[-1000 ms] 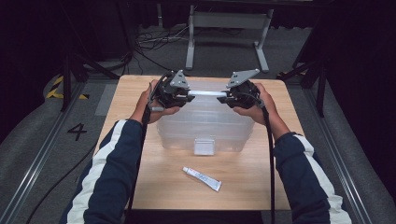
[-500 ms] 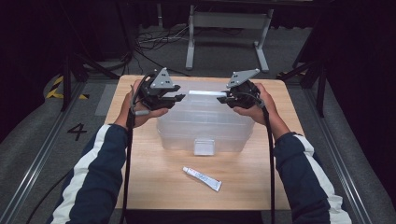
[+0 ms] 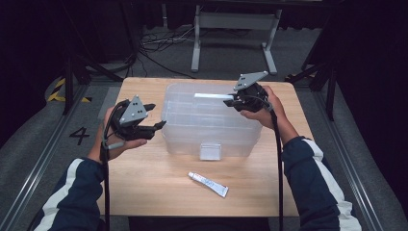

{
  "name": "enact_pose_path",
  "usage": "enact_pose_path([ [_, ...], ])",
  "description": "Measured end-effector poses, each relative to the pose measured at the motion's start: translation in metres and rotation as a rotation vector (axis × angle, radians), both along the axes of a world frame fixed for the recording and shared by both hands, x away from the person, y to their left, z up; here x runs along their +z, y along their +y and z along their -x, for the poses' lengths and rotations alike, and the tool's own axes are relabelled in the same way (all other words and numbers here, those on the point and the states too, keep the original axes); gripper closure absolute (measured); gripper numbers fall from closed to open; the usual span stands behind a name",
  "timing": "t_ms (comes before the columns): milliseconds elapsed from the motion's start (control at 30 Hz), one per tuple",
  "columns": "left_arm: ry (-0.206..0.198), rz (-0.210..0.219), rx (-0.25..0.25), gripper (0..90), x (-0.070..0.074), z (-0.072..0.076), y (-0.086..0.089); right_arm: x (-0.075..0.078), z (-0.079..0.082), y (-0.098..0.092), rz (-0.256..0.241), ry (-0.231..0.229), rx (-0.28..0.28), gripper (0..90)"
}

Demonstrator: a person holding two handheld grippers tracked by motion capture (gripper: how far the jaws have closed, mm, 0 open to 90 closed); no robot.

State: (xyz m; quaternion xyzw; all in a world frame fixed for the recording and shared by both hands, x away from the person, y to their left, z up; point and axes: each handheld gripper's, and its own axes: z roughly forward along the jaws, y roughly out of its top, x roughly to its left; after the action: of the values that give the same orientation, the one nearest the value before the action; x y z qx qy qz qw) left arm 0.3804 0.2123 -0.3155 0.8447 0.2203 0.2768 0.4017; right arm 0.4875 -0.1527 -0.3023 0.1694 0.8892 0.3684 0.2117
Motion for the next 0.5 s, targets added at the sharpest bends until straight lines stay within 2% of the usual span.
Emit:
enact_pose_path([
  [33,0.018,0.018,-0.003,35.9,-0.007,0.001,0.005,0.0,0.0,0.0,0.001,0.001,0.001,75.3],
  [167,0.064,0.004,0.019,31.7,-0.035,0.005,0.011,0.0,0.001,0.0,0.003,-0.003,-0.003,75.3],
  [300,0.107,0.012,0.042,29.0,-0.06,0.008,0.014,0.0,0.001,0.0,-0.001,-0.002,-0.006,75.3],
  [433,0.151,0.025,0.038,26.9,-0.081,0.008,0.019,0.0,0.0,0.0,-0.001,0.002,-0.003,75.5],
  [500,0.17,-0.003,0.033,25.8,-0.091,0.007,0.02,0.0,0.0,0.0,-0.005,0.001,-0.003,75.5],
])
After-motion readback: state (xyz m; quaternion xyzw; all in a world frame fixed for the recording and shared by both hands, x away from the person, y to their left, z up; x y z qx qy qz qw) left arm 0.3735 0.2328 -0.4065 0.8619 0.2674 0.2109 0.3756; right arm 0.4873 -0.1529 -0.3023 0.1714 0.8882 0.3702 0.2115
